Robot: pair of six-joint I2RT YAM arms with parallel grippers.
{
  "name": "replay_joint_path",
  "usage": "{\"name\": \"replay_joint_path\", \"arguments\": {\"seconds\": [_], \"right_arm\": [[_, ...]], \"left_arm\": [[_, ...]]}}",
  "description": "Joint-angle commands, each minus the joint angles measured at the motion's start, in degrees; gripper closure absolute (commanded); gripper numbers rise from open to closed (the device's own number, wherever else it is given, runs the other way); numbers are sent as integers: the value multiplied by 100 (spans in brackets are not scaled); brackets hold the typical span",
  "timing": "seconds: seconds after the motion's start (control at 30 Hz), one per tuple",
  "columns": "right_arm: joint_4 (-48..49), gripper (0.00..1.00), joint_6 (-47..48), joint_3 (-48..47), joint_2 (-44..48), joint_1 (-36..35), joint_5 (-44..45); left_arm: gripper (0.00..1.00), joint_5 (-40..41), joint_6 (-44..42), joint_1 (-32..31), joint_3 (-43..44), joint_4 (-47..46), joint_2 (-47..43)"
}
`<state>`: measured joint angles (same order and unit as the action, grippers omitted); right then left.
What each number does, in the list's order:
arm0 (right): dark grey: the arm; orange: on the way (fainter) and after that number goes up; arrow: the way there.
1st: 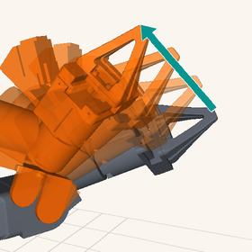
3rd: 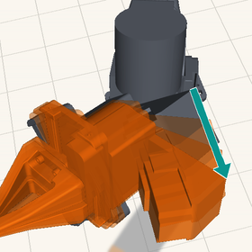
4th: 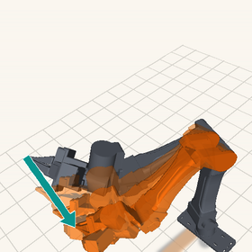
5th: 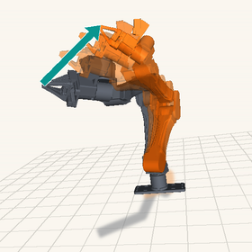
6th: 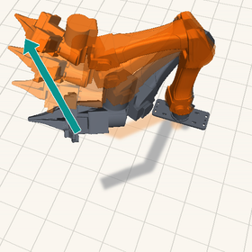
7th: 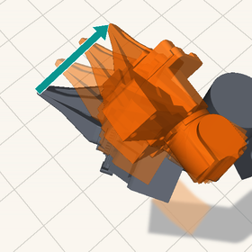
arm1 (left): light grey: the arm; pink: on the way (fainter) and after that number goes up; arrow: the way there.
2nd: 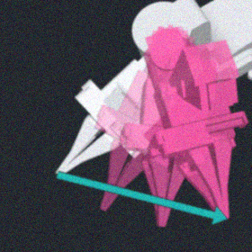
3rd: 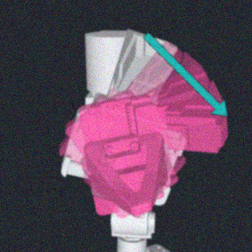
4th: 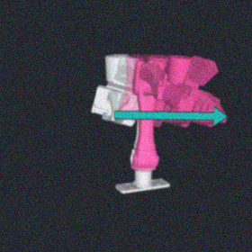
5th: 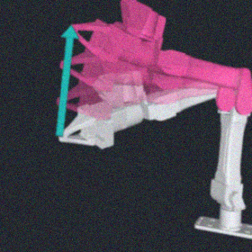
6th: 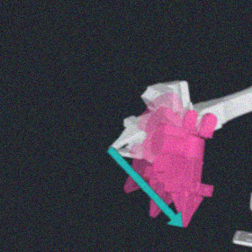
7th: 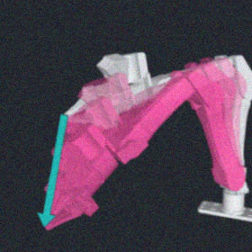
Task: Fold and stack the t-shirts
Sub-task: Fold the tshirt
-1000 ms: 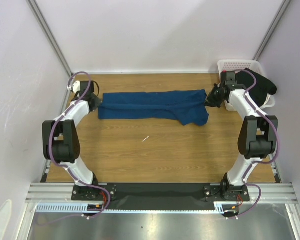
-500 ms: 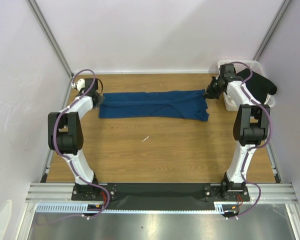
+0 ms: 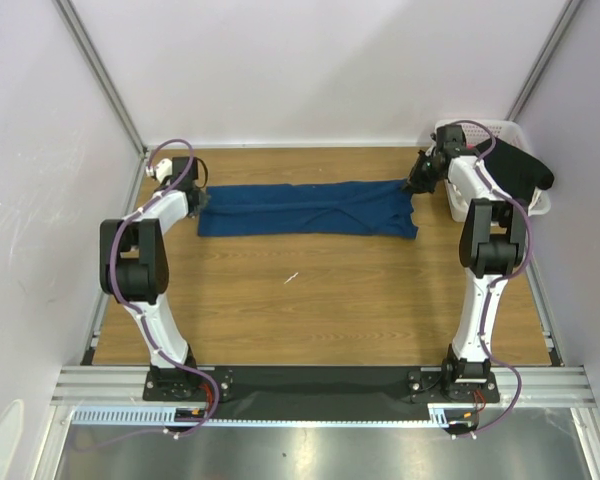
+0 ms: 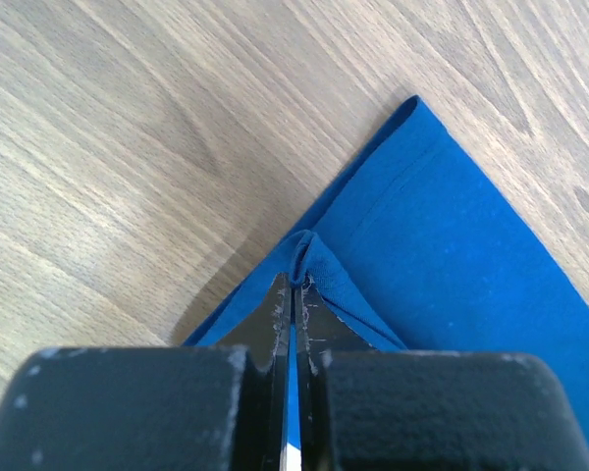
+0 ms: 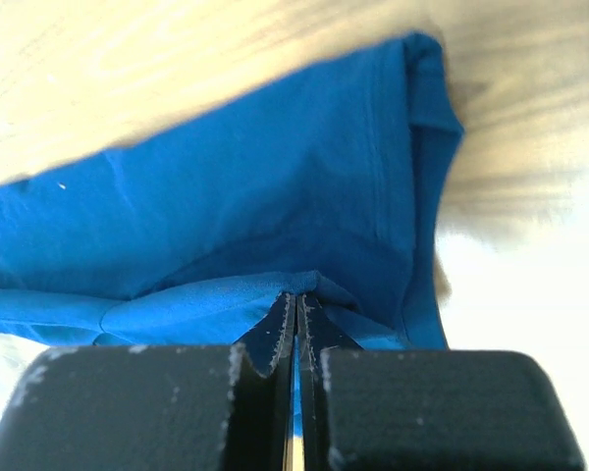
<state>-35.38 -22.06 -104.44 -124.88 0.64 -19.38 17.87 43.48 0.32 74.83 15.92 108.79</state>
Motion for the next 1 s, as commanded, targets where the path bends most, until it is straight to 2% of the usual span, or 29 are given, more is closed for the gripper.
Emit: {"name": "replay_joint_path", "arguments": {"seconds": [0.0, 0.23, 0.97], "right_arm": [[75, 100, 159, -462, -142, 59, -119], [-48, 100, 264, -893, -414, 32, -189], [83, 100, 255, -867, -704, -3, -137]], "left_arm": [[100, 296, -121, 12, 304, -116, 89], [100, 296, -138, 12, 366, -98, 151], [98, 331, -587, -181, 691, -168, 441]]}}
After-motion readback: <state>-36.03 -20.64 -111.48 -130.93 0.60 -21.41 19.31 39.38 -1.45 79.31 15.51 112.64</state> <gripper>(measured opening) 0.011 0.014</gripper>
